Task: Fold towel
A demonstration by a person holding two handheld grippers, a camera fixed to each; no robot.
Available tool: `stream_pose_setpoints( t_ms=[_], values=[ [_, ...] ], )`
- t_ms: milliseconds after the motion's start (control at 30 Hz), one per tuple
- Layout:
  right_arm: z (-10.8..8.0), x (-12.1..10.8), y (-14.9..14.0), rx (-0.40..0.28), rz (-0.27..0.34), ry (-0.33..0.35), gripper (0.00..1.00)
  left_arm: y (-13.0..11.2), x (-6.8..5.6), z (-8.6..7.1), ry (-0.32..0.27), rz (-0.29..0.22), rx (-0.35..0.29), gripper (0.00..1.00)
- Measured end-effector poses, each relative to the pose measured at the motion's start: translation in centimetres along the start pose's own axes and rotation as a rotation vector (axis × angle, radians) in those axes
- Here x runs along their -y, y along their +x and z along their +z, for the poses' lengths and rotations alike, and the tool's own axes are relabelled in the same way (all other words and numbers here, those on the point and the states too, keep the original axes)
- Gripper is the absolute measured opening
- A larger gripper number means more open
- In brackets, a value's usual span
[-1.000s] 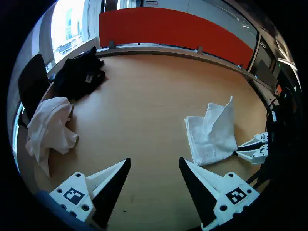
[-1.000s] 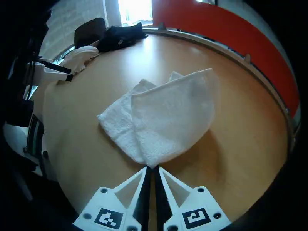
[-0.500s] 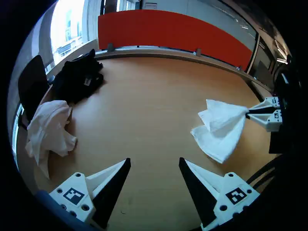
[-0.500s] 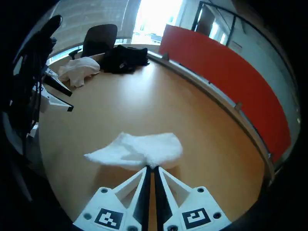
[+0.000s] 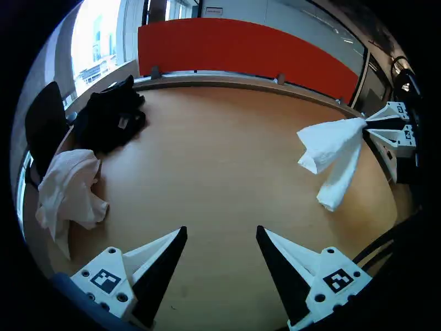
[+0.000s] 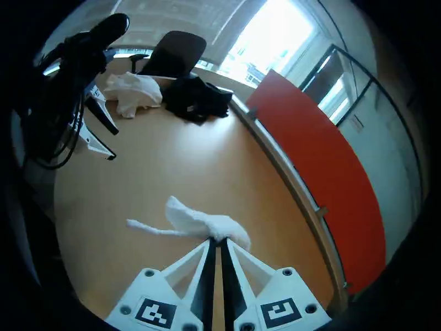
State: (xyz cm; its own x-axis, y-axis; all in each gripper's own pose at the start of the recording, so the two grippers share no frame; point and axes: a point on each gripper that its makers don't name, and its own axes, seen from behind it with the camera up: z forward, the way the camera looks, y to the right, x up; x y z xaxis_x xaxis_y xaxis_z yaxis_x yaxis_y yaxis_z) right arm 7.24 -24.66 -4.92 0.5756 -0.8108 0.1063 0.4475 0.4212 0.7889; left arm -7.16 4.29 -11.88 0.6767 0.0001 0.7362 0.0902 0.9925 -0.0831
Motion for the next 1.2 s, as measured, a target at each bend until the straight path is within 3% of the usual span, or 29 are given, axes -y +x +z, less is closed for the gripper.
stream_pose_setpoints(
  t_ms=[167, 567, 1200],
  values=[
    [-0.4, -0.3, -0.4, 0.012, -0.014, 0.005, 0.06, 0.4, -0.2, 0.0, -0.004, 0.006, -0.007, 0.93],
    [-1.5, -2.4, -1.9, 0.032, 0.029, -0.014, 0.06, 0.9, -0.3, 0.2, -0.011, 0.015, -0.01, 0.93],
    [-3.8, -7.0, -7.3, 0.08, 0.154, -0.072, 0.06, 1.7, -0.6, 0.9, -0.017, 0.037, -0.007, 0.93]
  ],
)
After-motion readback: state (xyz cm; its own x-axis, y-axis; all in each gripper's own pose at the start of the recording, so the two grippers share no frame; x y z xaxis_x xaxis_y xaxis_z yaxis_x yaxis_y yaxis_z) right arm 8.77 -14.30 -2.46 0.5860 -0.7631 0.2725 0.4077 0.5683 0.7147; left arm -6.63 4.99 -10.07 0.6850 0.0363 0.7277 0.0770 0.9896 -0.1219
